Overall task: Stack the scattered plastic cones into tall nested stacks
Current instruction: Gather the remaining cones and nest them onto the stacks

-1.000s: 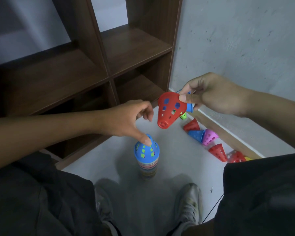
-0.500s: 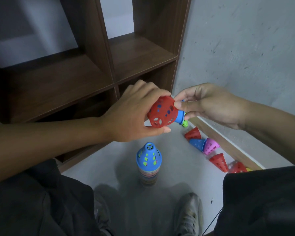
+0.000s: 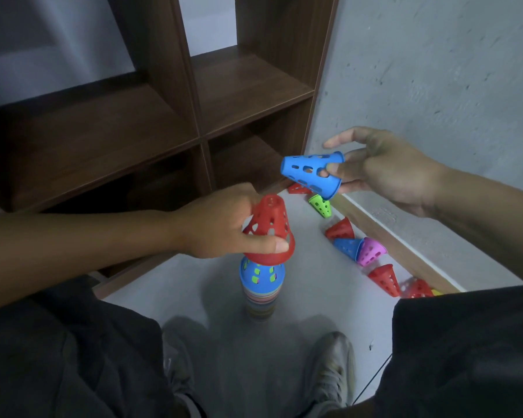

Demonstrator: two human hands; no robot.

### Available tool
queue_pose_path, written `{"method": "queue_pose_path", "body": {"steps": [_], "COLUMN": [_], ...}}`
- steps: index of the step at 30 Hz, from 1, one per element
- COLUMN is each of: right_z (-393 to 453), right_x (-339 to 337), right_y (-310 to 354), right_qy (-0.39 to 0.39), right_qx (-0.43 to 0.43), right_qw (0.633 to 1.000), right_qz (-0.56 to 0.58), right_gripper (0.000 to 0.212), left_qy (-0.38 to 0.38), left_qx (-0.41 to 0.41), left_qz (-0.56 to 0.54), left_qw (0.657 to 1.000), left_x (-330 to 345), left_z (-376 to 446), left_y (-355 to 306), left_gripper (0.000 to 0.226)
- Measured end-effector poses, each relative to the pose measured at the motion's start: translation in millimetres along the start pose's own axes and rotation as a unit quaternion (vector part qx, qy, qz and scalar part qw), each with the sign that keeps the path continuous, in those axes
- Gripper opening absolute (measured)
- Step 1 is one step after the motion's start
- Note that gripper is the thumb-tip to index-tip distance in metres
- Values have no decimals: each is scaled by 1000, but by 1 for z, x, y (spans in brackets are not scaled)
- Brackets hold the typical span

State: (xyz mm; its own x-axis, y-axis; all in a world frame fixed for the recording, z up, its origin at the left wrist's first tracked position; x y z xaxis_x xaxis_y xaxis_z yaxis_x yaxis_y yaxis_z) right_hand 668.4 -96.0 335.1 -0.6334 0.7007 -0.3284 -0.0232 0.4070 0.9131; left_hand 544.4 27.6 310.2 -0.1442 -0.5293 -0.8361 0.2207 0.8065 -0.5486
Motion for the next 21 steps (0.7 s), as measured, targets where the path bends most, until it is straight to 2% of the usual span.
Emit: {"method": "queue_pose_path", "body": {"steps": [4,8,16,21], "right_z": [-2,-2,-9,-12], "right_x": [6,14,37,49], "right_y": [-3,-4,-5,-8], "right_qy": [13,34,122,152], "right_qx": [21,34,56,55], "right_qw": [998,994,987,982], "right_qz": [55,101,86,94], "right_gripper": [43,48,23,25], "left_qy": [68,104,135,177], "left_qx": [-23,-33,-68,-97], "left_qz": [3,50,52,57], "left_qw": [997,993,987,978], "left_x": [31,57,77,74], "left_z": [-2,-6,-12,-15], "left_y": [11,23,40,46], "left_gripper": [40,50,69,89]}}
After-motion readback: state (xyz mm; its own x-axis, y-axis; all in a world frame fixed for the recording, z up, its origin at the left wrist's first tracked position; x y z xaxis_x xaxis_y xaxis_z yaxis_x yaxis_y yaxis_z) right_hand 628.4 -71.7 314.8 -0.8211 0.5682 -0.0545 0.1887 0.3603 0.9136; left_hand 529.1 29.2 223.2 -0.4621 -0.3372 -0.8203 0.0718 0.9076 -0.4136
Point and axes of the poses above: each hand's wrist, its own z-axis towards the middle knuckle, its own x-axis out of the palm, y = z × x, the point moved 10 cm from there along z, towards the middle knuckle, and after that the axes turned 4 degrees about z, right-handed, at the moved point
